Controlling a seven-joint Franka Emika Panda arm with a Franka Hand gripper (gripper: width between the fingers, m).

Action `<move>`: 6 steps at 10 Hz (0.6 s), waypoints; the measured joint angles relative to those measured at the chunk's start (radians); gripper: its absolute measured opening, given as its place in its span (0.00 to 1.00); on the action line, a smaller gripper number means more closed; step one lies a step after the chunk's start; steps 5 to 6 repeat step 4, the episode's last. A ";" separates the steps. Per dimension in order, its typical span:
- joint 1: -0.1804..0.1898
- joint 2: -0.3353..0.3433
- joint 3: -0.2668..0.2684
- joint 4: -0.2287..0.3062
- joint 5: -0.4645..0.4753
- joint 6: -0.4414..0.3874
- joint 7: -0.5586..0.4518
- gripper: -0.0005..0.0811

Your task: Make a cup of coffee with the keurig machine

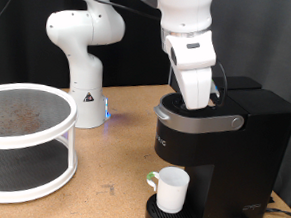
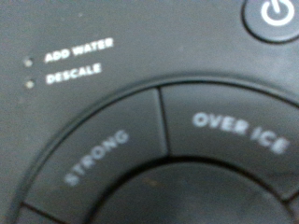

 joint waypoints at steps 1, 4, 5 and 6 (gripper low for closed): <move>0.000 0.000 -0.002 -0.003 0.005 0.017 -0.019 0.01; 0.000 -0.001 -0.005 -0.004 0.009 0.015 -0.051 0.01; 0.000 -0.001 -0.005 -0.004 0.009 0.015 -0.051 0.01; 0.000 -0.001 -0.005 -0.004 0.009 0.015 -0.051 0.01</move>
